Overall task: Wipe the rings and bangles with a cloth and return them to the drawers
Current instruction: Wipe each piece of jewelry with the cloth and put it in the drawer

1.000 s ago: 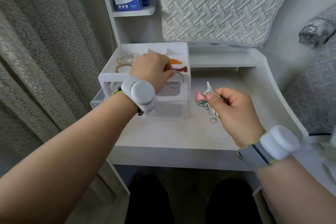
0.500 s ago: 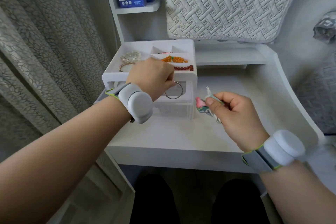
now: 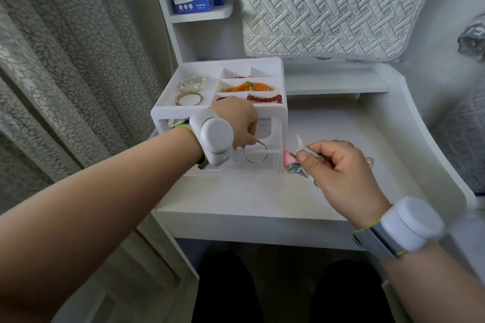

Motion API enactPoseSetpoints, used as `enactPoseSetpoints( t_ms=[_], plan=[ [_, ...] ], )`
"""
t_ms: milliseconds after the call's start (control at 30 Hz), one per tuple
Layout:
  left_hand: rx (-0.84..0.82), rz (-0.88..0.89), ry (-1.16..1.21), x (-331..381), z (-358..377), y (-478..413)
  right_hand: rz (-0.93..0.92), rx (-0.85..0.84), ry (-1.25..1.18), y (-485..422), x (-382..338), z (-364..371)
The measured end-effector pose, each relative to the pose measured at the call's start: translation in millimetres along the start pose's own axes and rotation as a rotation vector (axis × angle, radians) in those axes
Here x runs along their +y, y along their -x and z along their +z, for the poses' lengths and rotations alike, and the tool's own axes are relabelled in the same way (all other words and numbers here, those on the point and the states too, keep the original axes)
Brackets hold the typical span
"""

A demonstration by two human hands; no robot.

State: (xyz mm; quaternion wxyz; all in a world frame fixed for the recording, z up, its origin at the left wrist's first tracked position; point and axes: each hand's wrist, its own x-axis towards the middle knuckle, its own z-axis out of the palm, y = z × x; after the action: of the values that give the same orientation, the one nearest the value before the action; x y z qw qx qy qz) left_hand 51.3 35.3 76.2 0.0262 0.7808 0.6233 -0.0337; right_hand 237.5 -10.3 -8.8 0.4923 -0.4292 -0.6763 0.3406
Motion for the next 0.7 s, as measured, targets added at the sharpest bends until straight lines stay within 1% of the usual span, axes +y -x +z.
enactPoseSetpoints(
  t_ms=[167, 267, 367, 433, 467, 533, 600, 633, 700],
  plan=[
    [-0.056, 0.002, 0.057, 4, -2, 0, 0.014, -0.003, -0.023, 2, 2, 0],
    [-0.044, 0.004, 0.100, 3, -1, 2, 0.022, 0.021, -0.027, 3, 2, -2],
    [0.006, 0.008, 0.165, 4, -3, 6, 0.028, 0.033, -0.033, 4, 1, -4],
    [0.106, 0.013, 0.148, 8, -4, 10, 0.031, 0.040, -0.025, 5, 2, -8],
    [0.197, 0.019, 0.136, 12, -3, 12, 0.028, 0.045, -0.014, 6, 4, -11],
    [0.433, 0.056, 0.210, 23, 1, 17, 0.029, 0.072, 0.000, 6, 7, -17],
    [0.658, 0.161, 0.341, 37, 8, 21, 0.039, 0.132, 0.005, 7, 12, -26],
    [0.728, 0.214, 0.383, 44, 12, 23, 0.048, 0.170, 0.008, 6, 15, -31],
    [0.785, 0.293, 0.429, 61, 20, 25, 0.059, 0.249, 0.023, 8, 21, -45]
  ],
)
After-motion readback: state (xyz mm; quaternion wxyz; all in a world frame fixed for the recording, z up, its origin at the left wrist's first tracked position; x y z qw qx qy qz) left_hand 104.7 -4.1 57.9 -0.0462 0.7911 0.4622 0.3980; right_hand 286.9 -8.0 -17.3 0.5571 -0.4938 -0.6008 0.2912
